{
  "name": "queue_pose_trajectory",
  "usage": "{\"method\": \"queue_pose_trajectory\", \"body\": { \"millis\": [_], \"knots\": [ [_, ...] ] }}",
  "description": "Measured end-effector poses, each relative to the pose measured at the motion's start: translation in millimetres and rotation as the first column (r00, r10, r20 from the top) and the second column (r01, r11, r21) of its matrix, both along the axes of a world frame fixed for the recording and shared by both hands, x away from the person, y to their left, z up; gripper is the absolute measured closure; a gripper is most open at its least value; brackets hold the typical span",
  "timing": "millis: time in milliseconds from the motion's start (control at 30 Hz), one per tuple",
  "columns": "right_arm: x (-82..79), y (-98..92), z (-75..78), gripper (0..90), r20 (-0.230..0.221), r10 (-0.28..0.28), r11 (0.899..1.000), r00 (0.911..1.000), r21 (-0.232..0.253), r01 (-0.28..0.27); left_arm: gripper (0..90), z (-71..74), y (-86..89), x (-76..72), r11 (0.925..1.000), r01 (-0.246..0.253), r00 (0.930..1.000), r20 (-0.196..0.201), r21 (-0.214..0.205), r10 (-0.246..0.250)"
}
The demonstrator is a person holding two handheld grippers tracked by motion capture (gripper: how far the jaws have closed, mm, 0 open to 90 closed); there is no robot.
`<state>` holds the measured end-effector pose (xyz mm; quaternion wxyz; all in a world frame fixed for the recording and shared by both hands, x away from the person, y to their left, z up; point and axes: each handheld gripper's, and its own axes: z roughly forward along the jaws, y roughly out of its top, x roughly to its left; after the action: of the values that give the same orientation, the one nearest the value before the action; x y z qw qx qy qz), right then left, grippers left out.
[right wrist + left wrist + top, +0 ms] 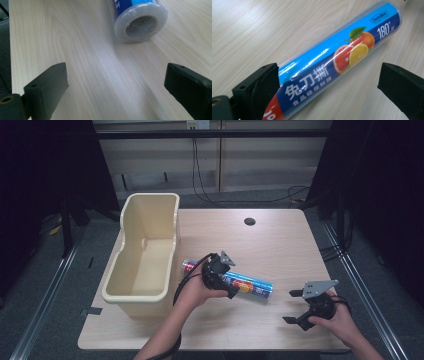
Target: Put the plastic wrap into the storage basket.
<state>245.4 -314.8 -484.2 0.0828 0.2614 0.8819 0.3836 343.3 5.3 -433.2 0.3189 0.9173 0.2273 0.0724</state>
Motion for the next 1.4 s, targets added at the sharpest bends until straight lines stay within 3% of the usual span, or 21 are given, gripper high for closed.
{"method": "queue_pose_trajectory", "body": {
  "millis": [200,267,500,700,800,867,967,1067,1400],
  "knots": [
    [-0.2,-1.7,0.7,4.8,-0.001,0.009,1.000,1.0000,0.017,-0.009,1.3,-9.1,-3.2,9.7,0.9991,0.011,0.9998,-0.016,0.040,-0.010],
    [0.0,-1.4,1.6,4.8,-0.001,0.010,1.000,0.9999,0.025,-0.010,0.6,-10.7,-3.3,15.7,0.9996,0.014,0.9996,-0.025,0.025,-0.014],
    [0.0,-1.0,1.5,5.1,-0.003,0.013,1.000,0.9999,0.028,-0.013,0.0,-17.2,-6.9,20.5,0.9987,0.029,0.9996,-0.001,0.041,-0.029],
    [0.1,-1.4,1.8,5.1,0.000,0.018,0.999,0.9998,0.031,-0.018,0.0,-23.9,-11.4,26.0,0.9959,0.060,0.9982,-0.013,0.069,-0.059],
    [0.1,-1.6,1.7,5.5,-0.003,0.018,0.999,0.9998,0.030,-0.018,0.0,-26.1,-13.0,26.1,0.9920,0.107,0.9929,-0.060,0.067,-0.103],
    [-0.1,-1.6,1.6,5.5,-0.003,0.016,0.999,0.9999,0.029,-0.015,0.0,-27.4,-13.7,23.5,0.9884,0.132,0.9903,-0.055,0.076,-0.128],
    [0.2,-1.5,1.3,5.5,-0.004,0.015,0.999,0.9999,0.029,-0.014,0.0,-28.2,-13.9,21.5,0.9885,0.132,0.9904,-0.050,0.073,-0.129],
    [0.4,-1.3,1.2,5.9,-0.004,0.013,1.000,0.9999,0.023,-0.013,0.0,-26.5,-15.1,20.3,0.9847,0.143,0.9890,-0.051,0.099,-0.139],
    [0.4,-1.7,2.6,6.1,0.000,0.004,1.000,1.0000,0.030,-0.004,0.0,-26.2,-16.1,17.4,0.9852,0.134,0.9905,-0.046,0.107,-0.130]
  ]
}}
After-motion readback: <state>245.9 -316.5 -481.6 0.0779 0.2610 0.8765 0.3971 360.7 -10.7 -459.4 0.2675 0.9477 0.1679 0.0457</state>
